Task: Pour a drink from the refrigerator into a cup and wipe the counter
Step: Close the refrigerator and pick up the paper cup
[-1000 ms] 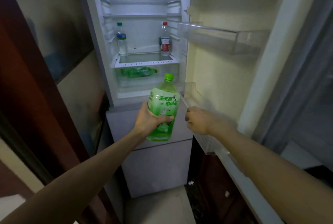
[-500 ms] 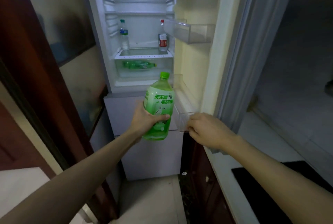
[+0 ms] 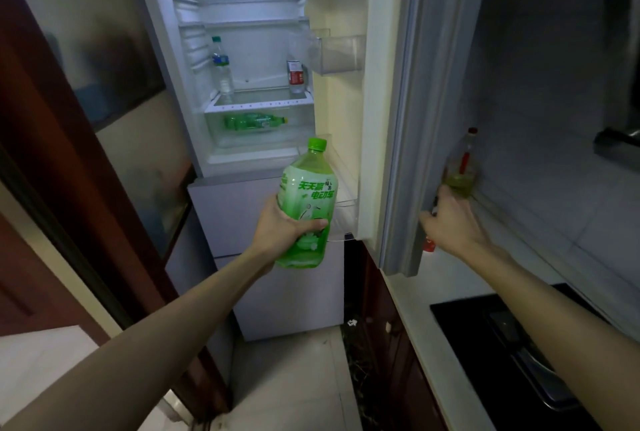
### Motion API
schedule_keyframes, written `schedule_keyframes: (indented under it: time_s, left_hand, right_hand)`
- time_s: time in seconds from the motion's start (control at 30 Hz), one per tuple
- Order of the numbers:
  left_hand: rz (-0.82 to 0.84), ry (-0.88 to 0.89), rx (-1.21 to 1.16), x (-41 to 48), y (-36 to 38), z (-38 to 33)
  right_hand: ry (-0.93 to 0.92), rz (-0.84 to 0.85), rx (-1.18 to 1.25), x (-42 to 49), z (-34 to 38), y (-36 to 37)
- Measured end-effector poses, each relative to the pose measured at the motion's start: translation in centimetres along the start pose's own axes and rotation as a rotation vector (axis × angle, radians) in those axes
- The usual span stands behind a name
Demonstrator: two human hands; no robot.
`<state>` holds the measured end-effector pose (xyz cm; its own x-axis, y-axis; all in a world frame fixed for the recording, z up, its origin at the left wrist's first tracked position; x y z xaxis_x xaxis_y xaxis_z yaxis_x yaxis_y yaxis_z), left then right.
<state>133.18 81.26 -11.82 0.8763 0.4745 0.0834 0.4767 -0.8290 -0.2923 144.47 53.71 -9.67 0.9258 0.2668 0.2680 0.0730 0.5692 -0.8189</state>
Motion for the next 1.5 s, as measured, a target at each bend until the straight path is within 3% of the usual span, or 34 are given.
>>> schedule_keyframes:
  time_s: [0.17, 0.43, 0.57, 0.73, 1.1, 1.5]
  left_hand:
    - [-0.027, -0.041, 0.020, 0.1, -1.1, 0.3]
    - [-0.121, -0.077, 0.016, -0.3, -6.0, 2.4]
    - [-0.179, -0.104, 0.002, -0.7, -8.5, 4.1]
    - [-0.235, -0.131, -0.014, 0.1, -12.6, 6.8]
    - [-0.387, -0.198, -0.104, 3.2, -21.6, 12.9]
    - [-0.382, -0.289, -0.128, 5.6, -25.0, 19.5]
  right_hand:
    - [-0.013, -0.037, -0.045, -0.9, 1.8, 0.6]
    - [-0.363, -0.203, -0.392, -2.2, 6.2, 2.5]
    - [-0.570, -0.356, -0.371, -2.0, 10.0, 3.6]
    - [-1.016, -0.558, -0.183, -2.9, 18.3, 4.2]
    - [-1.440, -0.505, -0.305, 1.2, 32.1, 15.0]
    - [-1.409, -0.185, -0.539, 10.1, 42.7, 25.4]
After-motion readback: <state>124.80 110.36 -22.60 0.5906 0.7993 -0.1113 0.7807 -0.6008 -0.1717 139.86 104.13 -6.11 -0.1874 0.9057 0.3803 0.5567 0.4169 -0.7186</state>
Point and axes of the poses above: each hand's wrist, its own x-axis towards the middle knuckle, its own y-axis out of the palm, z = x × y, the point moved 5 cm from there along x, towards the middle knuckle, and after that the axes turned 3 degrees about -y, right-handed, at the moved point
